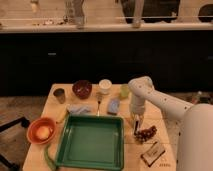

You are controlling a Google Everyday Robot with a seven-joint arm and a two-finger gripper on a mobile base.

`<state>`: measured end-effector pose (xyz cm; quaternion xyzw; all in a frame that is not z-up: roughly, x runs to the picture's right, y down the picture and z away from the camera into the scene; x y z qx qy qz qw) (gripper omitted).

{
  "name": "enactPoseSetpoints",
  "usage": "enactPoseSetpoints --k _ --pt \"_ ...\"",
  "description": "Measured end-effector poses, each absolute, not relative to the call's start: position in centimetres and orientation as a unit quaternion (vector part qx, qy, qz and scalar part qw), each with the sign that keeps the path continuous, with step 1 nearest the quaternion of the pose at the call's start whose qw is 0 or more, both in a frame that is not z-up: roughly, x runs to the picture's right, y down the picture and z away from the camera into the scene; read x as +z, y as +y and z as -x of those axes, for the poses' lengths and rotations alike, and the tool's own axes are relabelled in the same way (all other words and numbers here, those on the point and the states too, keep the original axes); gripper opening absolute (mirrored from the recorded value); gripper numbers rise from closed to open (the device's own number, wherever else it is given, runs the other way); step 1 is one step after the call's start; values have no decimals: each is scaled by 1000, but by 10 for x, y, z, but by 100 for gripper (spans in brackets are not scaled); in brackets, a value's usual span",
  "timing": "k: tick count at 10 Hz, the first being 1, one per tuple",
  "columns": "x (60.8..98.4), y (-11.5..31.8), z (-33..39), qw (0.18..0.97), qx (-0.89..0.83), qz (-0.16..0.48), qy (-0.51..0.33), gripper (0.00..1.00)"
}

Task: Wipe table surface with brush

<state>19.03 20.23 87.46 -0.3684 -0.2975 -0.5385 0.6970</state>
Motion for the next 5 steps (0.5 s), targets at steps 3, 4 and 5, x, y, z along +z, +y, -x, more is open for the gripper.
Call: enactPoseSetpoints --k 3,4,5 --pt "877 203 -188 699 -536 376 -287 0" --pt "877 202 -188 699 -537 377 -286 0" --pt "877 201 -188 698 -538 376 -286 0"
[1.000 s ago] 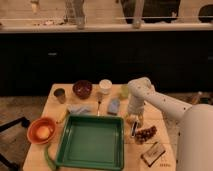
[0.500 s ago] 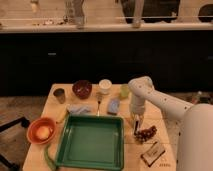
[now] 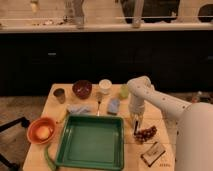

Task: Wipe table surface with brush

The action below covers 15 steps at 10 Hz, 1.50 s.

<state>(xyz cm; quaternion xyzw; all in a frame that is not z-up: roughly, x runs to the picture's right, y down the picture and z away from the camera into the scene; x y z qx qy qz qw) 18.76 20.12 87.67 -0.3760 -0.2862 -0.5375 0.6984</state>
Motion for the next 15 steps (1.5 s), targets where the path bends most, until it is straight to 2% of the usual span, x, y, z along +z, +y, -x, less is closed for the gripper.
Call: enactPoseSetpoints --k 10,15 --pt "842 167 -169 736 -537 350 -219 0" --pt "826 138 -203 753 -507 368 -201 0"
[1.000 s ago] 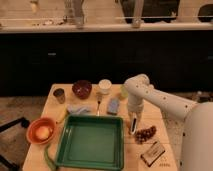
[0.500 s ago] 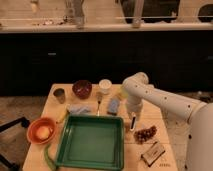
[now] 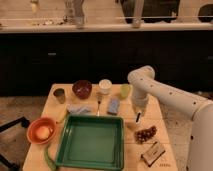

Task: Wipe table surface with brush

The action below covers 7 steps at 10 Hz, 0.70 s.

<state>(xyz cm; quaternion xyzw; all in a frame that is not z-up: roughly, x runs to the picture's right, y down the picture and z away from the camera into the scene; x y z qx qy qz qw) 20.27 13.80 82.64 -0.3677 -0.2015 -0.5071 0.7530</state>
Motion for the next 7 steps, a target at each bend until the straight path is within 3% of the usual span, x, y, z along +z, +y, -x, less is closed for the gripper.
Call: enactPoseSetpoints --k 7 --pt "805 130 -168 736 -536 358 -207 0"
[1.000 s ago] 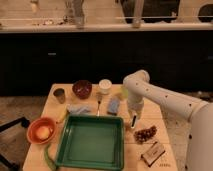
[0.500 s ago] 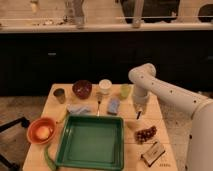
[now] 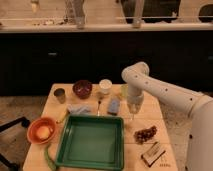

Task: Wipe table surface with brush

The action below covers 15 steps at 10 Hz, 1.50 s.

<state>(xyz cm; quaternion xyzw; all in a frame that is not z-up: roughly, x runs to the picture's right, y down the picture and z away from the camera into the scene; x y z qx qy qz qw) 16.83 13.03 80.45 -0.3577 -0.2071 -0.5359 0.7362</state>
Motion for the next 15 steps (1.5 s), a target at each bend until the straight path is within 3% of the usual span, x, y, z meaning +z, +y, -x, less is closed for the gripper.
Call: enactPoseSetpoints --k 5,11,15 --pt "774 154 -203 739 -531 360 -204 0" --pt "818 138 -213 742 -514 386 -192 0" --pt "813 130 -186 729 -538 374 -197 0"
